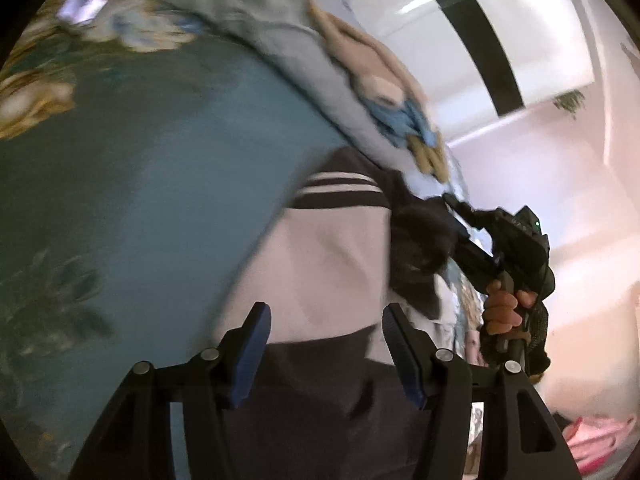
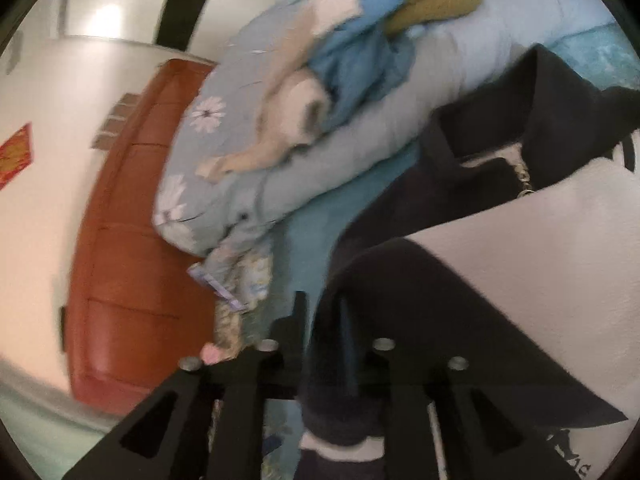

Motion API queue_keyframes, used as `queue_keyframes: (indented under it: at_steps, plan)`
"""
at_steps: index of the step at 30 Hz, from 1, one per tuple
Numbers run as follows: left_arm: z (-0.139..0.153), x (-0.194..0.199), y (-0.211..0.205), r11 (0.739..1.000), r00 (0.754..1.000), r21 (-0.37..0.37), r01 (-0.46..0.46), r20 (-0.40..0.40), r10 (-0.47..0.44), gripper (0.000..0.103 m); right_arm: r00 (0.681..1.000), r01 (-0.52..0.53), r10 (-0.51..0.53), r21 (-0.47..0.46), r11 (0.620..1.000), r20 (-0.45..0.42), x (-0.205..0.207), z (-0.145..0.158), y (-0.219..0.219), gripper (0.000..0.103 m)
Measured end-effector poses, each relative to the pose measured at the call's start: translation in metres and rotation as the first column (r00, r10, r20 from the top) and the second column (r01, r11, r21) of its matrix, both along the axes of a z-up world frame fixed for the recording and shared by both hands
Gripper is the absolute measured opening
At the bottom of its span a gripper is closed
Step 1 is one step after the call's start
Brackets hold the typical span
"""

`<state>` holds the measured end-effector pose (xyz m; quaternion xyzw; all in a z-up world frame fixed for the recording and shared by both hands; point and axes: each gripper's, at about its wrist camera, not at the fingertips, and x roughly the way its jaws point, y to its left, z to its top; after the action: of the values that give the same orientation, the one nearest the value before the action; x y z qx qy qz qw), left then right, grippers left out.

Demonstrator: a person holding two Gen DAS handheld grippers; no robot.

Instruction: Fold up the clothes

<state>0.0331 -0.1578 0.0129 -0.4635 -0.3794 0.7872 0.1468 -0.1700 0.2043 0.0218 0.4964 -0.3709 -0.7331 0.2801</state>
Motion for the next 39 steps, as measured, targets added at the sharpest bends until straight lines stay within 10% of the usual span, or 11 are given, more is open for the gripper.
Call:
queue_keyframes:
  at_steps: [8,14,24,29,33,35,39]
  plan:
    - [0.025,-0.084,0.080,0.979,0.985,-0.132,0.155,-0.058,-0.164,0.063,0.984,0.078,-0.048,0.175,0.981,-0.171,0.067,0.041,0.101,0.043]
    - [0.041,-0.129,0.124,0.910,0.970,-0.378,0.172,-0.098,-0.224,0.065,0.968,0.241,-0.153,0.571,0.785,-0.198,0.129,0.018,0.187,0.044]
    - [0.009,-0.156,0.140,0.906,0.973,-0.370,0.205,-0.020,-0.228,0.059,0.962,0.260,-0.151,0.601,0.756,-0.226,0.124,-0.015,0.186,0.044]
    - [0.011,-0.164,0.136,0.928,0.974,-0.311,0.206,-0.022,-0.224,0.022,0.959,0.269,-0.149,0.616,0.741,-0.239,0.121,-0.031,0.185,0.043]
    - [0.030,-0.168,0.130,0.955,0.967,-0.209,0.212,-0.097,-0.236,0.021,0.925,0.379,-0.263,0.620,0.687,-0.274,0.127,-0.030,0.206,0.044]
    - [0.032,-0.172,0.127,0.951,0.970,-0.237,0.199,-0.092,-0.226,0.021,0.924,0.383,-0.300,0.582,0.718,-0.238,0.127,-0.036,0.218,0.044]
    - [-0.007,-0.193,0.123,0.934,0.973,-0.273,0.229,0.057,-0.222,0.023,0.937,0.348,-0.261,0.598,0.722,-0.231,0.131,-0.038,0.211,0.044]
